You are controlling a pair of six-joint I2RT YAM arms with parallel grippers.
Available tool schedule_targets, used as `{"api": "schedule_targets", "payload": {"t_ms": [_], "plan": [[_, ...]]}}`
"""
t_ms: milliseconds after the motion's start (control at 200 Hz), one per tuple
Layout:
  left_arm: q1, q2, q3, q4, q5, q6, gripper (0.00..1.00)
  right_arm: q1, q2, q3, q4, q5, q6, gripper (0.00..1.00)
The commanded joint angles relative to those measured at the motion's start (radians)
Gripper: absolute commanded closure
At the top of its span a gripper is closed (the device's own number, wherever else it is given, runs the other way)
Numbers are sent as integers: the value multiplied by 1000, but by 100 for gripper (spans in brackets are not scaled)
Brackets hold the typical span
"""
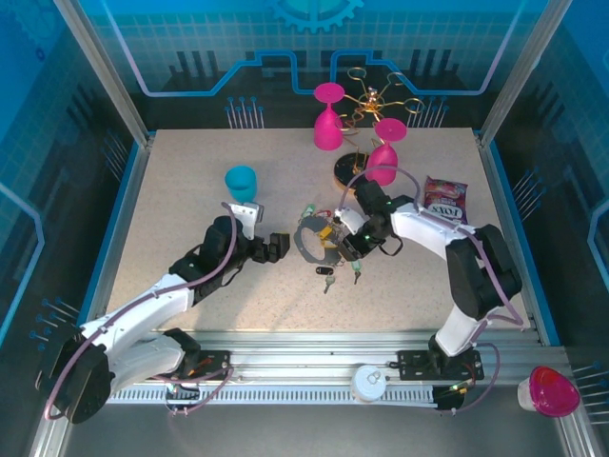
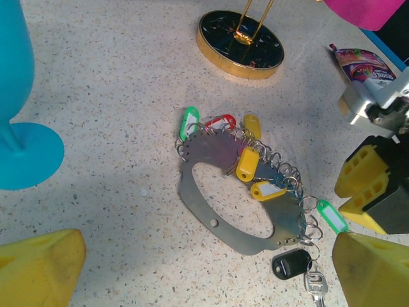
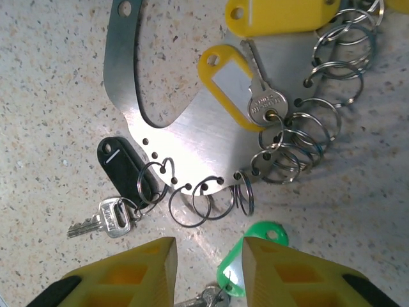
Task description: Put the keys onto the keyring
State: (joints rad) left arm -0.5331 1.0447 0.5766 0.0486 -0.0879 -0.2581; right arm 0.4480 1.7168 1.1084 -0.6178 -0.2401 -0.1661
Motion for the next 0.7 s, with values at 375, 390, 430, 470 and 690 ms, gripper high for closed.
{"api": "schedule_targets", "payload": {"t_ms": [375, 390, 430, 470, 690], "plan": [[-7, 8, 24, 4, 17, -18, 1, 26, 132, 103, -55, 45, -9, 72], [-6, 8, 25, 4, 16, -18, 1, 26, 133, 105, -56, 45, -9, 72], [-6, 7, 24, 4, 16, -16, 1, 26, 134, 104, -56, 48, -8, 72], [-6, 9, 23, 4, 15, -15, 1, 26, 134, 103, -56, 55, -6, 72], [-10, 15, 22, 3, 14, -12, 1, 27, 145, 105, -62, 74, -3, 70]]}}
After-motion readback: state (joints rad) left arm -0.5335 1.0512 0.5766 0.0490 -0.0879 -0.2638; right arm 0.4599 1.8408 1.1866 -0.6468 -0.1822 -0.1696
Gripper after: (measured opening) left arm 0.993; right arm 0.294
